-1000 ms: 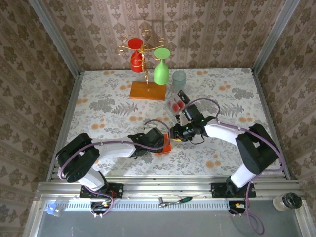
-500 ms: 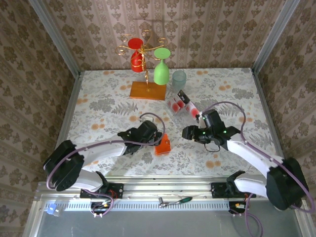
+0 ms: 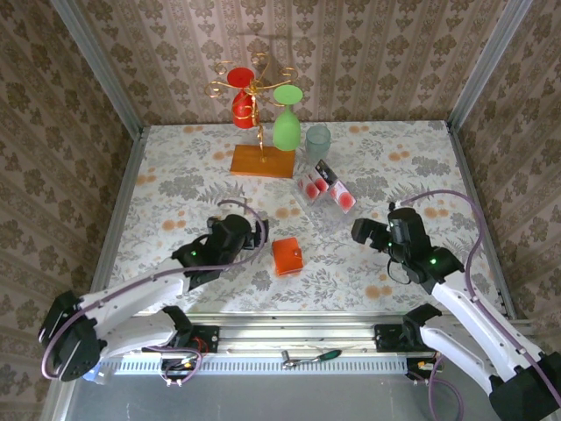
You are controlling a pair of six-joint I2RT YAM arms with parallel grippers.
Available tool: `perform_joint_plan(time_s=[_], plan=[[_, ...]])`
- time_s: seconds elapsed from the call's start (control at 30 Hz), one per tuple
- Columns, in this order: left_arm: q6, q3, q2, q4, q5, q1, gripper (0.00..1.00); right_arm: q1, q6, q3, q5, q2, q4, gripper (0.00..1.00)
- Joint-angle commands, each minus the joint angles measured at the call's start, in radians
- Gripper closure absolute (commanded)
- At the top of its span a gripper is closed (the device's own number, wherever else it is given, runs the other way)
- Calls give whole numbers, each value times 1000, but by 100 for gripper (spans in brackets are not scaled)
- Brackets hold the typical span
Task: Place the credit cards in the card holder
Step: Reset both arms
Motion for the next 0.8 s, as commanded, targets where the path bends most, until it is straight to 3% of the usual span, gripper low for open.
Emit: perform_joint_plan(time_s=[0.0,0.13,0.37,0.47,0.57,0.63,0.77], plan=[[103,-68,-105,54,-179,15,0,-7,-17,-25,275,-43,-13,0],[239,-131,-211,135,-279,66,0,-32,-55,-76,415,-35,119,0],[442,-189,-307,206,-316,249,0,-118,-217,-69,537,103,362,0],[490,-207,-311,207,-286,346,0,-161,-327,-51,552,197,457,0],[511,-233,-294,239,-229,438,0,-204,-335,-40,535,282,492,0],[512,-256,-257,296,-167,531,0,-224,-329,-40,485,344,532,0],[520,-299,-130,465,-77,626,0,-230,-395,-56,426,447,668,0]])
